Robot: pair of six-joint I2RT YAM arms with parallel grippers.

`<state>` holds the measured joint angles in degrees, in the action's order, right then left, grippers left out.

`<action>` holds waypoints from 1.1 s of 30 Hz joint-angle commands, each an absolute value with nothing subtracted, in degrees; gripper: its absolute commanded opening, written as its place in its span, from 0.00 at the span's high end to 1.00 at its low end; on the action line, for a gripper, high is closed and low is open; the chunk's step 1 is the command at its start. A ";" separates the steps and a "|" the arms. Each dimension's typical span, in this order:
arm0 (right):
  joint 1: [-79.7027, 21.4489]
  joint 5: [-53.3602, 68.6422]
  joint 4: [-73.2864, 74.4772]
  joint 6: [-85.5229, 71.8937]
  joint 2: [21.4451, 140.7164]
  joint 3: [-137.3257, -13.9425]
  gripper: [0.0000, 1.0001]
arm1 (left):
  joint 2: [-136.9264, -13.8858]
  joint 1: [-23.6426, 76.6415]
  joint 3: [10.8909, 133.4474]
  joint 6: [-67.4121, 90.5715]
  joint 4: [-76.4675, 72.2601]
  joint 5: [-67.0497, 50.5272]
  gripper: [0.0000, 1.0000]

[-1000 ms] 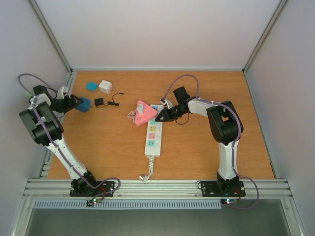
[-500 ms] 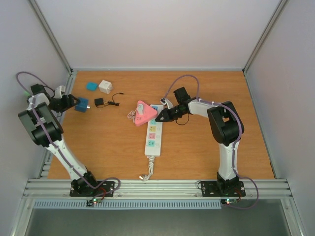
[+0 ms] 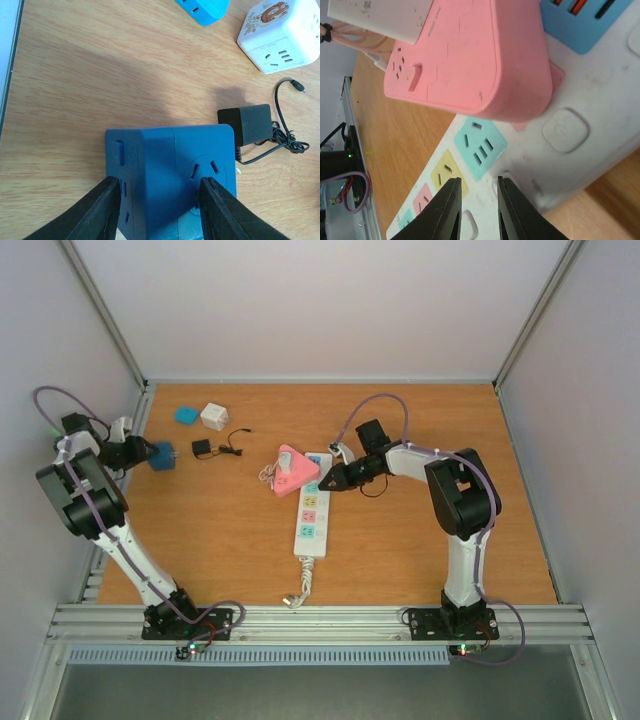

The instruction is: Pull the plug off the socket

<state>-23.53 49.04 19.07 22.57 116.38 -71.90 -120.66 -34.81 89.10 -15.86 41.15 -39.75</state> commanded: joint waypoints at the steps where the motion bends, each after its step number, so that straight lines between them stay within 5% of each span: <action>1: -23.62 45.00 24.41 24.99 115.51 -68.95 0.76 | -120.02 -34.78 86.43 -18.23 44.57 -40.09 0.57; 11: -23.55 46.61 26.74 29.01 110.78 -67.11 0.72 | -116.41 -31.65 82.38 -22.77 45.23 -38.95 0.57; 21: -23.47 47.52 28.94 31.70 106.51 -69.18 0.66 | -105.90 -31.00 84.12 -23.75 43.32 -37.68 0.23; 28: -23.35 47.35 30.23 26.70 107.62 -74.14 0.36 | -98.71 -25.10 85.28 -27.66 46.27 -36.32 0.17; 33: -22.06 50.37 33.88 22.24 110.70 -79.31 0.26 | -92.35 -16.82 81.38 -27.99 43.74 -34.52 0.12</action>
